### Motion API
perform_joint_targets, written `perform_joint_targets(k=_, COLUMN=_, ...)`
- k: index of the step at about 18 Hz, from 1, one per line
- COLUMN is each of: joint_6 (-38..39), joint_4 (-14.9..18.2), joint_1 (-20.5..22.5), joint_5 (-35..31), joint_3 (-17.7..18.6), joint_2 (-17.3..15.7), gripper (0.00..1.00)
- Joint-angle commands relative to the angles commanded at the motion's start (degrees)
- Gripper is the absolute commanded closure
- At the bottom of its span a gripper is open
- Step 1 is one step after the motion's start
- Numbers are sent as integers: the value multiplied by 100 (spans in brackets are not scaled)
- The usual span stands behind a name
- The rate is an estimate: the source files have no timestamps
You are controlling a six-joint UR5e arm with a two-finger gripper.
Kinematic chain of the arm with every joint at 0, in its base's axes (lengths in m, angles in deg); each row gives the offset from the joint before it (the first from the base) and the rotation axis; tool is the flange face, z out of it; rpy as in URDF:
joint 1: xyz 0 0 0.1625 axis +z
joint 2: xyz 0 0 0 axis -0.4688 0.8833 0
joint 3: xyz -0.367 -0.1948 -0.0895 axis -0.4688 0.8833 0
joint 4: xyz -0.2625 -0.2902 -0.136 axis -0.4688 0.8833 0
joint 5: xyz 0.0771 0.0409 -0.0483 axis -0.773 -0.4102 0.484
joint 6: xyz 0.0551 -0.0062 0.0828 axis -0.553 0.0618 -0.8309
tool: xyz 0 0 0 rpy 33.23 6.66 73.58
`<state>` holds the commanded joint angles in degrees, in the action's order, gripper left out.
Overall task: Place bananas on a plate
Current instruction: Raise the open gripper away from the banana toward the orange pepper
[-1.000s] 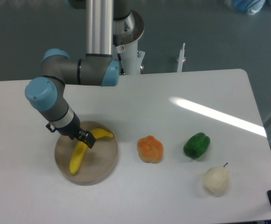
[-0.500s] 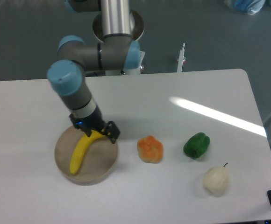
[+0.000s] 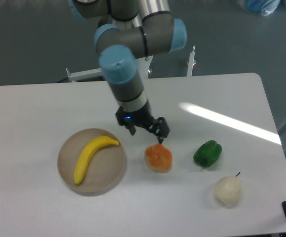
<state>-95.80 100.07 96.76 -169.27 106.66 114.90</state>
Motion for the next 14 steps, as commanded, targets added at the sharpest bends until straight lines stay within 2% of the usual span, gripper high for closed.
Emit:
perform_joint_targets(k=2, joint_6=-668, joint_4=309, joint_1=149, joint_5=0, joint_3=-141, joint_2=-9, gripper=0)
perform_joint_targets(k=5, joint_6=-891, joint_4=713, joint_1=264, joint_5=0, joint_3=-308, joint_2=-9, gripper=0)
perform_joint_targets(k=8, joint_6=-909, joint_4=793, joint_1=282, joint_5=18, joint_3=-405, joint_2=-18, gripper=0)
perform_joint_targets(k=14, joint_6=-900, joint_4=671, joint_1=238, joint_5=53, joint_3=-467, joint_2=-9, gripper=0)
